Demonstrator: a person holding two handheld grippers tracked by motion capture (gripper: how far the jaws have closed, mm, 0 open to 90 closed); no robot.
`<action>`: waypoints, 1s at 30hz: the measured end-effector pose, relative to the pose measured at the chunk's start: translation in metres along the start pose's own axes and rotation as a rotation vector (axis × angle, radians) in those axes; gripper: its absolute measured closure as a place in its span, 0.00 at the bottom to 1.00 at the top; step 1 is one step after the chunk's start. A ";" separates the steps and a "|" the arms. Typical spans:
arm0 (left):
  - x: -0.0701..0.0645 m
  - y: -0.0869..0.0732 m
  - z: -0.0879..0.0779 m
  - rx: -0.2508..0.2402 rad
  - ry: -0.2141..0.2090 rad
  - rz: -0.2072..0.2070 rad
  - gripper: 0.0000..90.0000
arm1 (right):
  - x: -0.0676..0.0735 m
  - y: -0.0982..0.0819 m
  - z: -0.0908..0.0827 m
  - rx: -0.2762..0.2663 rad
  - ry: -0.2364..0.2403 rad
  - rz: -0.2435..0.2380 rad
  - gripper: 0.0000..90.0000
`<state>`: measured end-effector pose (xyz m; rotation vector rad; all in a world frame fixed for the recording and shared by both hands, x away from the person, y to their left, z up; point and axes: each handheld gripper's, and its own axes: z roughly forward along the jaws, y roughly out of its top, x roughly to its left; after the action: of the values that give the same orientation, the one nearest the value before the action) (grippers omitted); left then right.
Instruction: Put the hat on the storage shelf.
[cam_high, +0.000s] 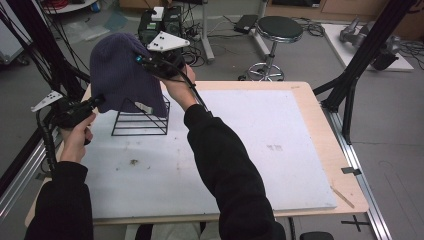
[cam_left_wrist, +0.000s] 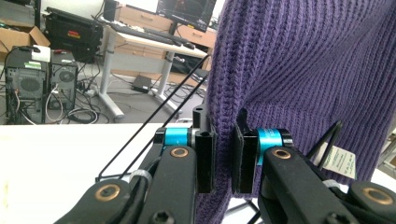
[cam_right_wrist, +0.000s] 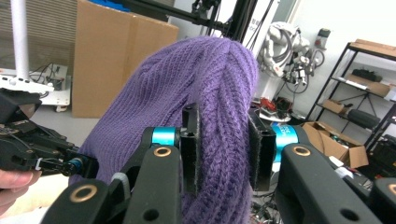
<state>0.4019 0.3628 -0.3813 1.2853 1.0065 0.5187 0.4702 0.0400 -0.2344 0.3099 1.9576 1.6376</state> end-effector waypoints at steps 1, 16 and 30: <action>0.000 -0.001 0.000 0.008 0.004 0.003 0.91 | 0.000 0.000 0.000 0.003 0.004 -0.001 0.80; 0.007 -0.030 0.001 0.077 0.029 -0.027 0.91 | 0.011 -0.031 0.003 0.057 0.049 0.032 0.80; 0.012 -0.043 0.002 0.146 0.054 -0.062 0.91 | 0.014 -0.047 0.005 0.097 0.072 0.039 0.79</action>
<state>0.4006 0.3611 -0.4259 1.3702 1.1434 0.4408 0.4694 0.0404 -0.2838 0.3324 2.1017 1.6019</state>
